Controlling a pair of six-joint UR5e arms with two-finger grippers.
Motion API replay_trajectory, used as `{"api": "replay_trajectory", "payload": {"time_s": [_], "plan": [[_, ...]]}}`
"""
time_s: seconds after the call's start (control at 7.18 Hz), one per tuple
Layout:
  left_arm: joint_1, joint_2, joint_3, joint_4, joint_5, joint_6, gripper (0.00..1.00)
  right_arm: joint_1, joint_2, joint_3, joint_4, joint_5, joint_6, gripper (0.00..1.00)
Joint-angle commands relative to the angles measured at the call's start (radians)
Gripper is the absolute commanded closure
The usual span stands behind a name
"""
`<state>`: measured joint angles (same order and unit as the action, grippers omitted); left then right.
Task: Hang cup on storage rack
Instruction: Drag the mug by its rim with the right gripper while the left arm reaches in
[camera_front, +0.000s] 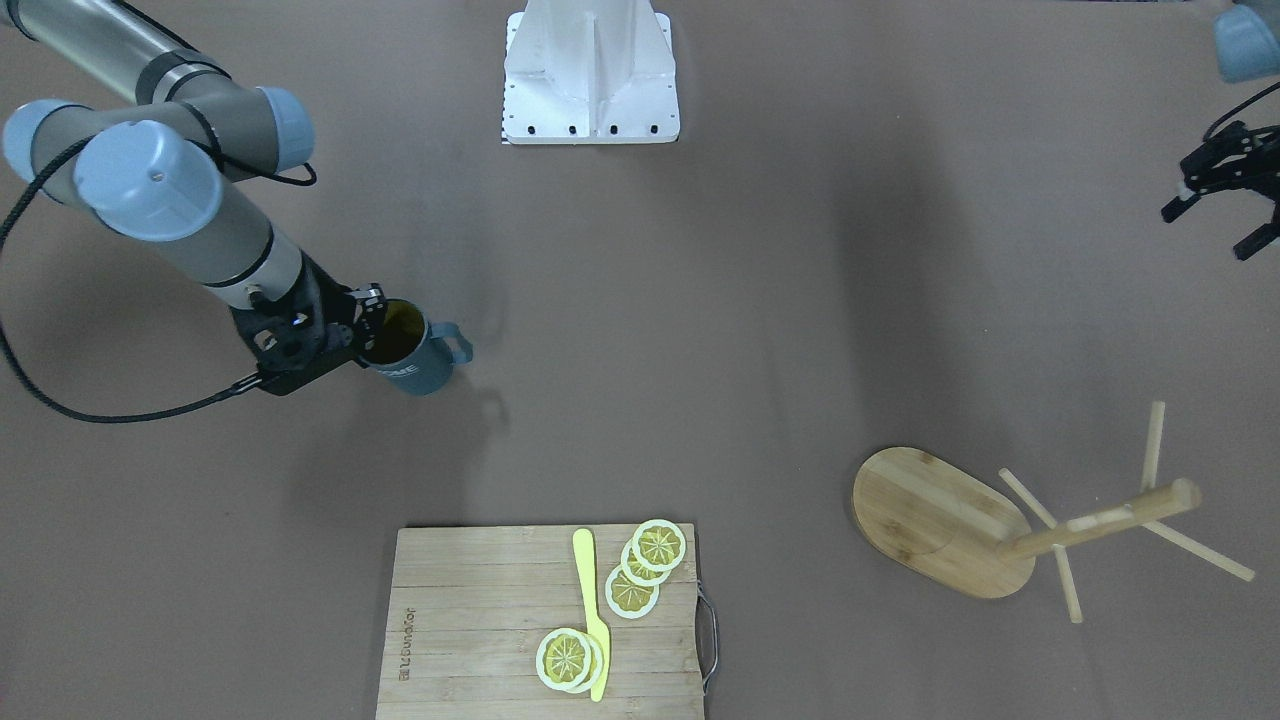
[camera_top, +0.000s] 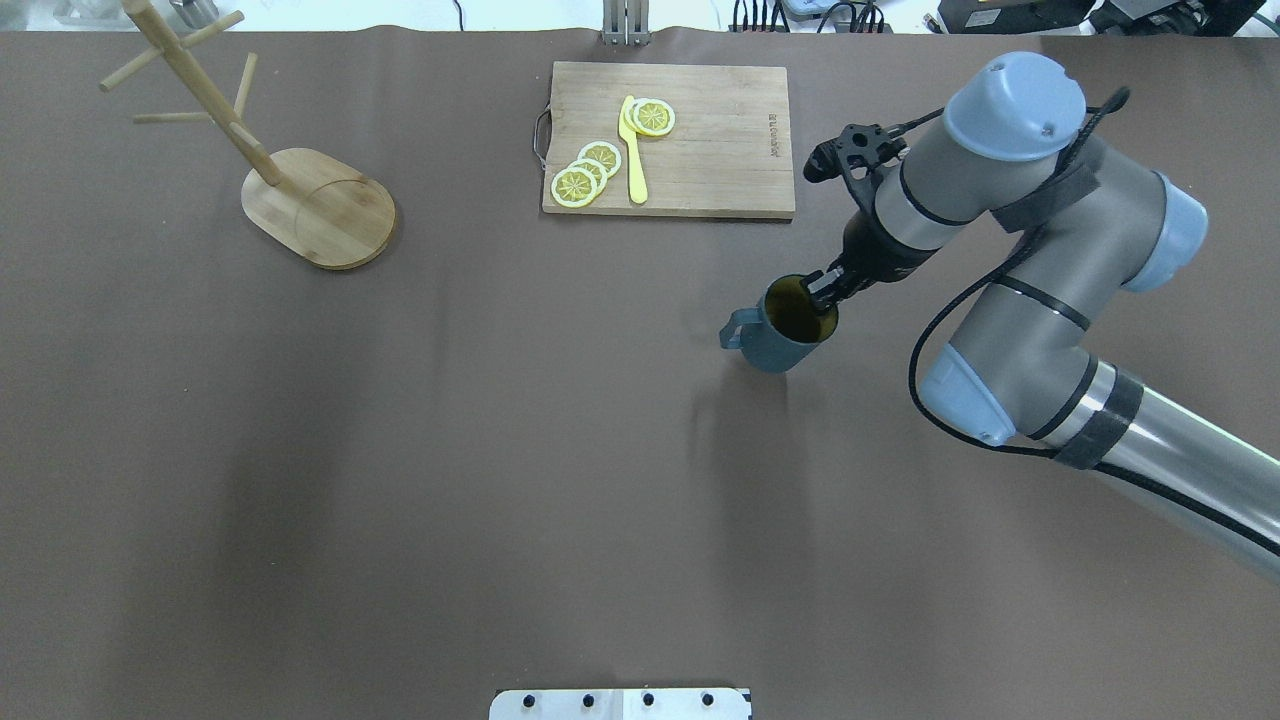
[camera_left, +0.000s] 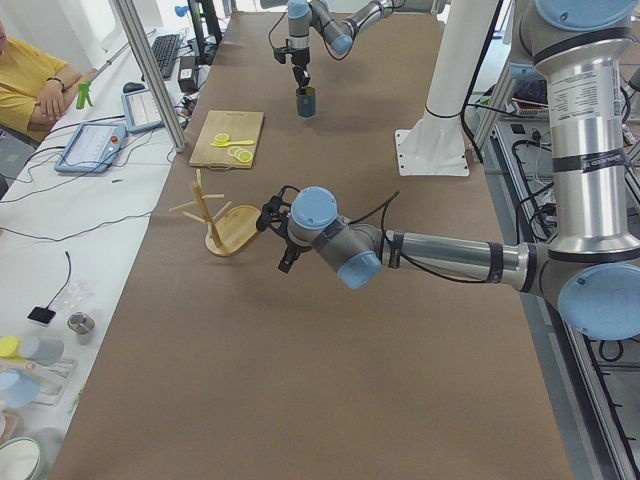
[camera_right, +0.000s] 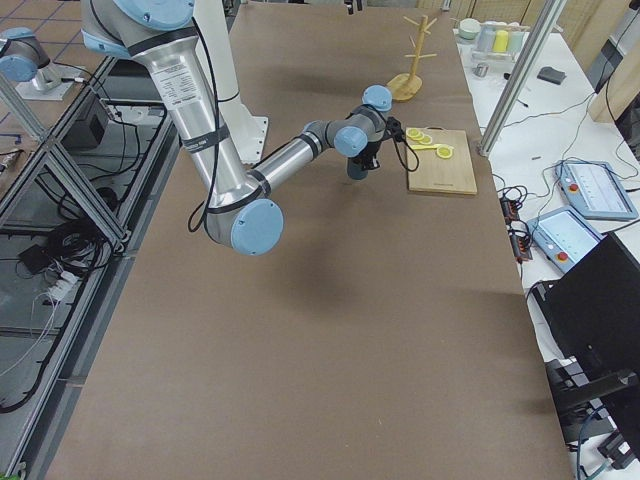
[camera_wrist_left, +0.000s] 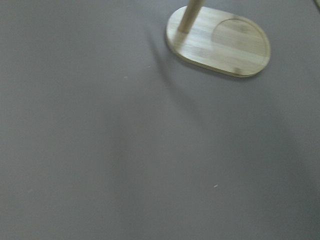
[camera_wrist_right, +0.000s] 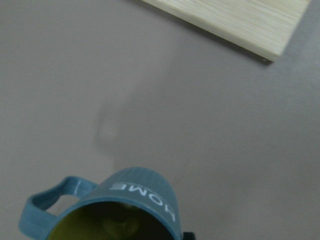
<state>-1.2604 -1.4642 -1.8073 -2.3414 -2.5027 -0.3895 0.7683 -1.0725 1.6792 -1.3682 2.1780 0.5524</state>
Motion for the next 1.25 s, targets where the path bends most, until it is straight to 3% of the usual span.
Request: {"api": "replay_trajectory", "payload": {"time_s": [0.0, 0.42, 0.84, 1.11], "plan": [[0.163, -0.184, 0.003, -0.035, 0.043, -0.063, 0.03, -0.102, 0.075, -0.015, -0.002, -0.094, -0.003, 1.0], [0.463, -0.321, 0.011, -0.035, 0.301, -0.115, 0.03, -0.164, 0.141, -0.077, -0.003, -0.127, -0.019, 1.0], [0.602, -0.438, 0.11, -0.065, 0.37, -0.097, 0.03, -0.179, 0.19, -0.124, -0.003, -0.127, -0.077, 1.0], [0.718, -0.466, 0.129, -0.126, 0.583, -0.1, 0.03, -0.193, 0.209, -0.131, -0.002, -0.129, -0.098, 1.0]]}}
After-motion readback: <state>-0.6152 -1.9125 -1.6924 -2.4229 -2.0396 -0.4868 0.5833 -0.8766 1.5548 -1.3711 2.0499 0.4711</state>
